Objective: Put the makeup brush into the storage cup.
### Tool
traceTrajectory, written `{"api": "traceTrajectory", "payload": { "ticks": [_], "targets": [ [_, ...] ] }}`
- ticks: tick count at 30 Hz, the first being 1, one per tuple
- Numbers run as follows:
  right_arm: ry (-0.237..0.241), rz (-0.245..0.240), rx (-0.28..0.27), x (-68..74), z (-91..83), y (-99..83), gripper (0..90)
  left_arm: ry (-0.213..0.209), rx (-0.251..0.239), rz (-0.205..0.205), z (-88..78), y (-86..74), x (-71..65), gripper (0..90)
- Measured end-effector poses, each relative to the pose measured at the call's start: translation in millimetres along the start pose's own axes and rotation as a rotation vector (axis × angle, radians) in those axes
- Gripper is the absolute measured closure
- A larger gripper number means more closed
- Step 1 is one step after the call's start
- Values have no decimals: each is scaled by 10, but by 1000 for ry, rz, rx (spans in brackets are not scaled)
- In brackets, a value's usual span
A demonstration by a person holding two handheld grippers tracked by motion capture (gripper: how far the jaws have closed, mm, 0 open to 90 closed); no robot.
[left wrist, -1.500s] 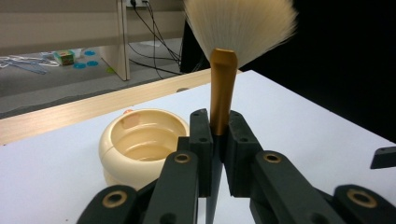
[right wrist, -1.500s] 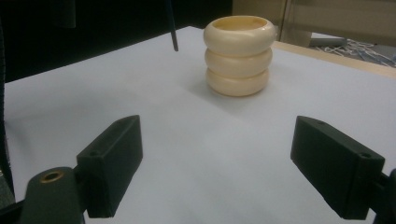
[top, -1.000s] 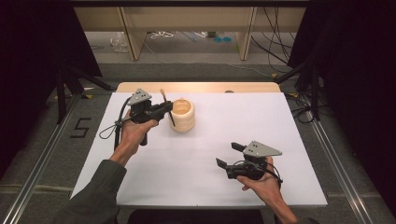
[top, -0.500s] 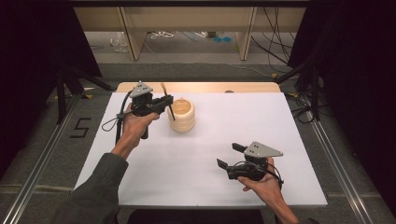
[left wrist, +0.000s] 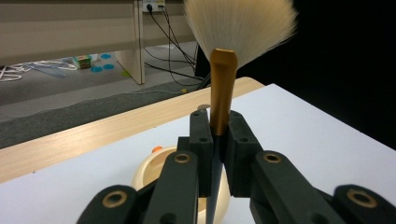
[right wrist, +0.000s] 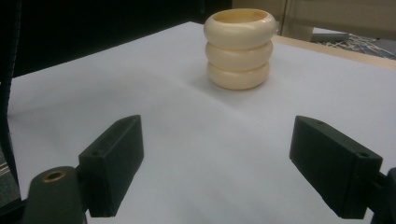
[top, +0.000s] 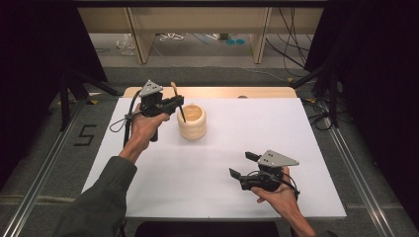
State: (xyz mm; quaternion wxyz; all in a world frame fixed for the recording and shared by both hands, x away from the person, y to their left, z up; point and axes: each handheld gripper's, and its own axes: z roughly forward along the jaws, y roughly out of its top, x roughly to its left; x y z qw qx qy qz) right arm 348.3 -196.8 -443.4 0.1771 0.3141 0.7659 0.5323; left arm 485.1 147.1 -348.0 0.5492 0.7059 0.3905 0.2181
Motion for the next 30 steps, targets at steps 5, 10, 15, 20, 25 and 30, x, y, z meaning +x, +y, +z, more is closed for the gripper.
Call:
{"api": "traceTrajectory", "payload": {
  "ticks": [5, 10, 15, 20, 25, 30],
  "targets": [
    [-5, 2, -18, -2, 6, 0, 185, 6, 1, -3, 60, 20, 14, 830],
    [1, -2, 1, -3, 0, 0, 189, 17, -3, -1, 122, 59, 33, 830],
    [1, -1, -14, -7, 7, 0, 189, 24, -1, 8, 211, 69, 39, 830],
    [8, 9, -12, -3, 7, -3, 191, 27, -7, 1, 279, 66, 35, 830],
    [7, -4, 2, -1, 8, -4, 192, 39, -6, -10, 342, 41, 63, 830],
    [2, -4, -4, -1, 12, -6, 193, 47, 1, -5, 399, 13, 59, 830]
  ]
}}
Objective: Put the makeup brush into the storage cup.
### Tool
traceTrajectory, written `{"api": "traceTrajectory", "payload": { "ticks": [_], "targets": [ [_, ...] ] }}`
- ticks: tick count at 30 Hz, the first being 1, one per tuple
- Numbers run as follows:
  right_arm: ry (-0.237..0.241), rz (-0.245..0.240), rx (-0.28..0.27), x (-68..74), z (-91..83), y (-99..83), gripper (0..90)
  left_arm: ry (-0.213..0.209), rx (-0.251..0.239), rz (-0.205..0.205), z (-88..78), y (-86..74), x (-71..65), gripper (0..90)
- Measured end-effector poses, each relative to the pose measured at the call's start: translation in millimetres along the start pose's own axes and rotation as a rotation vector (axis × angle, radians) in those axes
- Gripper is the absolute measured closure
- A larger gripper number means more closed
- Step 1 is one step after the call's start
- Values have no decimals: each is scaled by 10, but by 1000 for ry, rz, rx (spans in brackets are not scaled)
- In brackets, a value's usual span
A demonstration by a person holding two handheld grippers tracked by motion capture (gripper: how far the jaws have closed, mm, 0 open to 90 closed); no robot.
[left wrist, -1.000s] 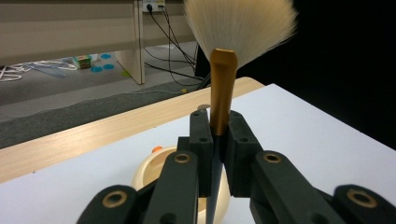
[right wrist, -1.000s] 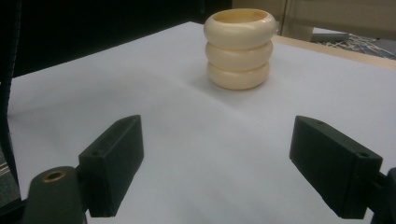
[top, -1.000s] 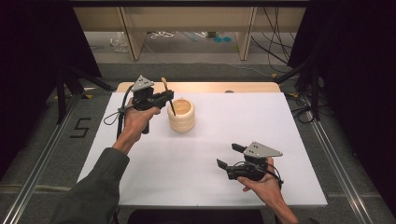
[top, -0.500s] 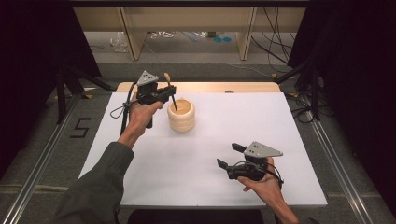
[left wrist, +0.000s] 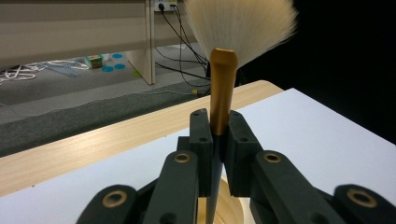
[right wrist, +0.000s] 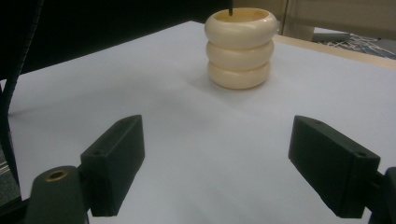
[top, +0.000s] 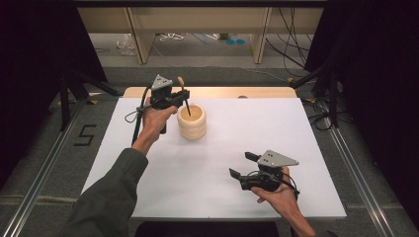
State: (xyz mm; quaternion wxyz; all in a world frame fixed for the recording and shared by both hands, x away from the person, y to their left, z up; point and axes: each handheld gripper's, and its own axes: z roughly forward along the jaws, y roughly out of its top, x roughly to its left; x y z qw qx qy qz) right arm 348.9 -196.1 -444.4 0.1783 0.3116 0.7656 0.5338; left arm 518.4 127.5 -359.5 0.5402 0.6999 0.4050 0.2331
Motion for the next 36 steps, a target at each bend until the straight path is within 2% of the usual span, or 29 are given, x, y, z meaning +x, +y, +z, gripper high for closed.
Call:
{"api": "traceTrajectory", "payload": {
  "ticks": [8, 10, 19, 30, 36],
  "targets": [
    [4, 1, 8, 0, -8, 4, 194, 15, 1, -3, 60, -29, 24, 830],
    [4, 0, 8, 0, -8, 4, 194, 19, 14, -20, 62, -44, 14, 830],
    [10, 2, 9, 6, -2, 3, 195, 35, 38, -30, 132, -160, 42, 829],
    [9, 1, 7, 11, 2, 1, 197, 29, 59, -29, 210, -229, 12, 829],
    [14, -2, -4, 11, 16, -2, 197, 28, 67, -47, 243, -300, 2, 828]
  ]
}}
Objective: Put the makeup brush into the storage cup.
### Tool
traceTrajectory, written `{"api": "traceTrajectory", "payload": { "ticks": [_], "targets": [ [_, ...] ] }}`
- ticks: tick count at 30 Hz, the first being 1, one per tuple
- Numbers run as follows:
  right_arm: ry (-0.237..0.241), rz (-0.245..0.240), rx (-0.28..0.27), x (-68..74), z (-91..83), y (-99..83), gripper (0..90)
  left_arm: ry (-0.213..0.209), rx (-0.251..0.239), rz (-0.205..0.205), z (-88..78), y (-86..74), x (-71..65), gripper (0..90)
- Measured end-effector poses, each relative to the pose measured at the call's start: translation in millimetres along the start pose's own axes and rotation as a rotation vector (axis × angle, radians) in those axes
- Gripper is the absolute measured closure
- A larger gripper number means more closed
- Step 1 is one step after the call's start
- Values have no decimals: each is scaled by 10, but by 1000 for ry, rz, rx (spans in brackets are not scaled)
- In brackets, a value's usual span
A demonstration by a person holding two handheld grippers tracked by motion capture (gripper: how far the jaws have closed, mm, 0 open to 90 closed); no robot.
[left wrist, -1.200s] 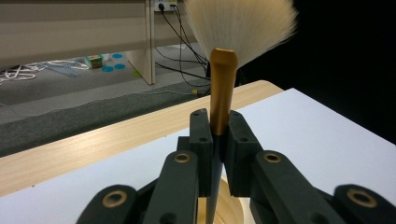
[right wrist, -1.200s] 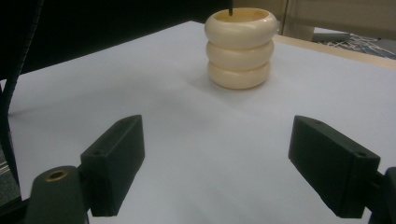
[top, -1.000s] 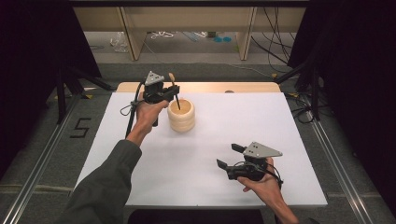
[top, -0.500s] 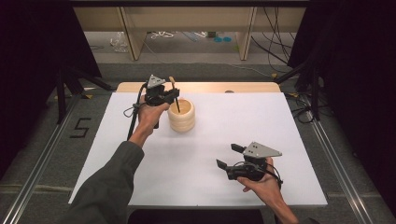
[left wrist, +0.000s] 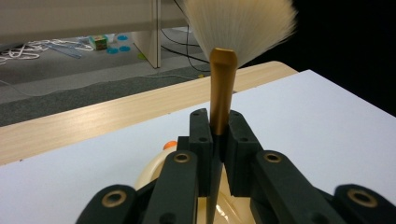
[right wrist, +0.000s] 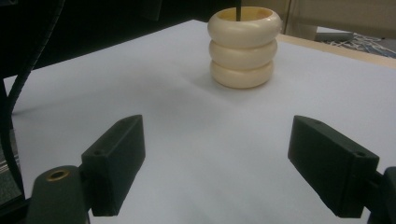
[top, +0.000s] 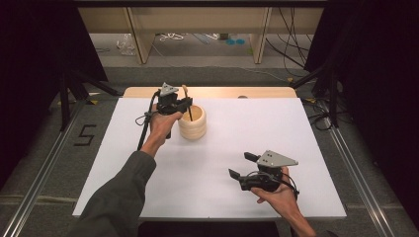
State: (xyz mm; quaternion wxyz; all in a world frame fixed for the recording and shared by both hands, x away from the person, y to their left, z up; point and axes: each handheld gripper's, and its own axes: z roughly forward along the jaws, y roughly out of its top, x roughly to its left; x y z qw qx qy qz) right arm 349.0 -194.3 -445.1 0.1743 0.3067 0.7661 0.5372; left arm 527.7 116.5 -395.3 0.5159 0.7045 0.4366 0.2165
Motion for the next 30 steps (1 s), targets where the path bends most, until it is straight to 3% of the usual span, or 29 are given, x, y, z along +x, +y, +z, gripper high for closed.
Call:
{"api": "traceTrajectory", "payload": {
  "ticks": [3, 7, 12, 16, 18, 21, 22, 30],
  "targets": [
    [-4, 0, 12, 0, -9, 2, 197, 2, 13, 15, 21, -34, -10, 828],
    [16, 20, 8, 14, -4, 1, 197, 4, 16, 5, 44, -74, -19, 827],
    [-3, -2, 17, 0, -13, 1, 197, -3, 38, 14, 59, -123, -24, 815],
    [-5, -2, 26, 5, -21, 5, 198, 17, 63, 31, 43, -128, -8, 703],
    [1, -2, 18, 3, -11, -1, 199, 28, 72, 33, 16, -120, -9, 569],
    [3, -1, 14, 6, -4, -3, 199, 71, 107, 62, -26, -111, 18, 448],
    [7, -1, 22, 6, -9, -1, 199, 78, 93, 50, -33, -113, 25, 419],
    [-3, 3, 8, 5, 5, -6, 197, 79, 70, 30, -183, -91, 88, 330]
  ]
}}
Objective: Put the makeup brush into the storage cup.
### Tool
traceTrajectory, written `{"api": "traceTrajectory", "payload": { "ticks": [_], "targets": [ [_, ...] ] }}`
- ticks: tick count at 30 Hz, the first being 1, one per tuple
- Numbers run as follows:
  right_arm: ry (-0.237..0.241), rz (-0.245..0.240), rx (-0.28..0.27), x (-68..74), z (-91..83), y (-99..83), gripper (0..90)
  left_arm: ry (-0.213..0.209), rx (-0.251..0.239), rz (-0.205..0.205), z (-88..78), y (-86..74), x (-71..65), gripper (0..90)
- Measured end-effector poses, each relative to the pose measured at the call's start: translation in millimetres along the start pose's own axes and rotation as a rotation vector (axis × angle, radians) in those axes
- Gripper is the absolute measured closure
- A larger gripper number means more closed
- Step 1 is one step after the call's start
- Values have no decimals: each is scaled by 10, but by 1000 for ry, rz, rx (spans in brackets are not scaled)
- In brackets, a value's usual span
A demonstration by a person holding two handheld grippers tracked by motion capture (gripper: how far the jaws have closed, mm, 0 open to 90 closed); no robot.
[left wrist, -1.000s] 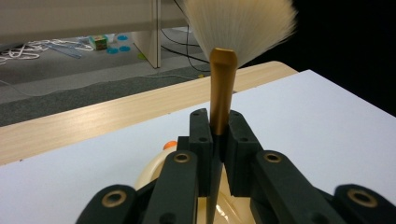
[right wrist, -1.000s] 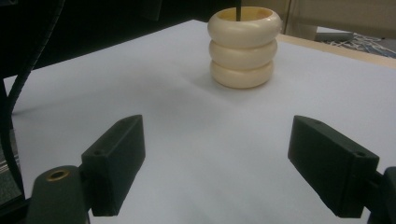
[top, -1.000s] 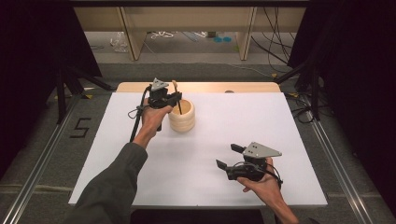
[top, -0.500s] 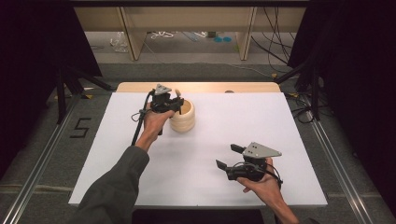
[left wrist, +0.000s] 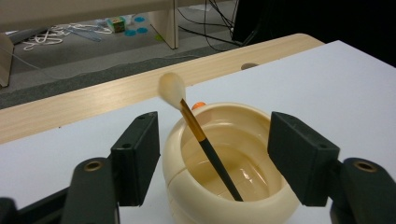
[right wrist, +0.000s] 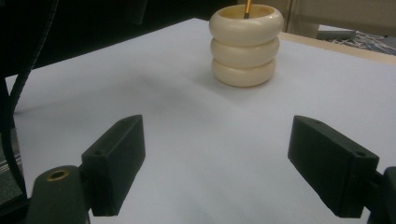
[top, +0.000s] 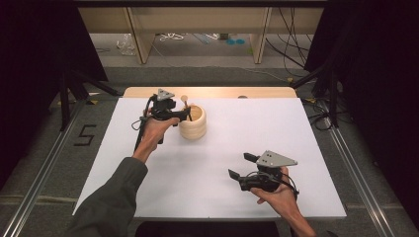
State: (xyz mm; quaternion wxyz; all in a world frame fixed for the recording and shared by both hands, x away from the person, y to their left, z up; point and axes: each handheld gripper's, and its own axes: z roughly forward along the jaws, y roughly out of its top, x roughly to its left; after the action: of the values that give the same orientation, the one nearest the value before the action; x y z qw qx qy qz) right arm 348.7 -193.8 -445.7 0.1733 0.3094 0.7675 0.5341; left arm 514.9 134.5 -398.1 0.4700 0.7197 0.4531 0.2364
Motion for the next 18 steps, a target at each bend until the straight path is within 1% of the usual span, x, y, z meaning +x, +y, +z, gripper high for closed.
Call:
{"api": "traceTrajectory", "payload": {
  "ticks": [3, 6, 7, 8, 10, 11, 13, 15, 16, 17, 18],
  "targets": [
    [0, 2, 3, -5, -8, 3, 197, -17, -16, -5, -50, 3, 5, 313],
    [-2, 4, 4, -8, -17, 4, 197, -32, -27, 0, -109, 6, -5, 293],
    [-3, 4, 3, -10, -18, 4, 197, -34, -34, -10, -123, 6, -12, 290],
    [3, 4, -10, -14, -7, 0, 197, -43, -43, -16, -147, 6, -17, 285],
    [11, 26, 4, -4, -13, 1, 197, -50, -45, -12, -182, 5, -24, 272],
    [1, 6, -3, -16, -15, 3, 197, -51, -50, -17, -201, 5, -30, 264],
    [-5, 5, 1, -19, -18, 5, 197, -60, -62, -17, -247, 3, -33, 257],
    [-8, 7, 0, -22, -19, 6, 197, -67, -77, -35, -279, -11, -42, 251],
    [-7, 9, 5, -23, -23, 7, 197, -68, -77, -28, -293, -19, -49, 248],
    [-3, 22, 15, -17, -31, 8, 196, -71, -77, -17, -311, -25, -49, 238],
    [-9, 8, 2, -27, -29, 8, 196, -73, -86, -29, -326, -33, -57, 231]
  ]
}}
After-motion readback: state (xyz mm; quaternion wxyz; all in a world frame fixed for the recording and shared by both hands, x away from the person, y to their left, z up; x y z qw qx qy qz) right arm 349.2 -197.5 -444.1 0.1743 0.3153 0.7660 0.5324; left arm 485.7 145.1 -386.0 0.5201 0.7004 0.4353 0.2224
